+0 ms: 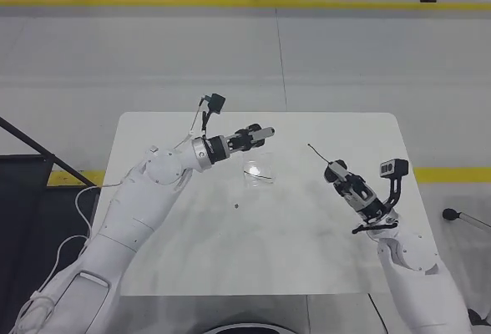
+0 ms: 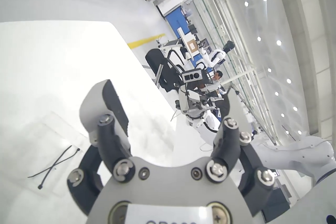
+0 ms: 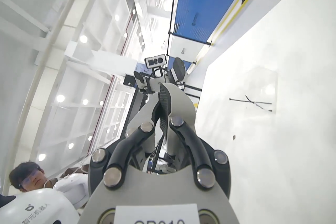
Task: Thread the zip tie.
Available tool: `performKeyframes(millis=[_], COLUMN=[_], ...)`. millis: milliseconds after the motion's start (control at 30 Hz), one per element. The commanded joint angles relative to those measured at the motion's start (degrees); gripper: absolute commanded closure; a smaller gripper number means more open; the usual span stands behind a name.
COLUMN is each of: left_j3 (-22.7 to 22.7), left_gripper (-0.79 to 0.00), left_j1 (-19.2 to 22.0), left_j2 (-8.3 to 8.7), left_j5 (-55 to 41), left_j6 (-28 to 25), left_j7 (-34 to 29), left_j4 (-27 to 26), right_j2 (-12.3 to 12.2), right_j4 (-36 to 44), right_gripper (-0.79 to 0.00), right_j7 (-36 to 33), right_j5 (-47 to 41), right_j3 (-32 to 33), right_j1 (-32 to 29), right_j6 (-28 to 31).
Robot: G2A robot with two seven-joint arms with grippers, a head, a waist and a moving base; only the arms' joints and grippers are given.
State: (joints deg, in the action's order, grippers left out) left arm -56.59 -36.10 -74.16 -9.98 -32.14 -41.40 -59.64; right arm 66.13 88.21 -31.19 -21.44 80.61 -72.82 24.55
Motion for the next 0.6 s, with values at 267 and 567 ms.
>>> performKeyframes(millis=[267, 567], left_j3=[0.0, 2.0], left_gripper=[-0.785, -0.517], left_j1=[0.0, -4.5], left_j2=[-0.01, -1.51], left_j5=[-0.1, -0.6], left_j6=[0.0, -1.7], left_j7=[-0.3, 11.9], left_j4=[0.1, -1.8], right_j2=[0.0, 0.7], right_j4=[0.3, 3.3], right_gripper=[0.000, 0.000], right_j7=[0.9, 8.5], right_j5=[0.3, 5.0], right_j3=[0.0, -1.4], right_j1=[-0.2, -2.1], right_j6=[0.0, 4.3])
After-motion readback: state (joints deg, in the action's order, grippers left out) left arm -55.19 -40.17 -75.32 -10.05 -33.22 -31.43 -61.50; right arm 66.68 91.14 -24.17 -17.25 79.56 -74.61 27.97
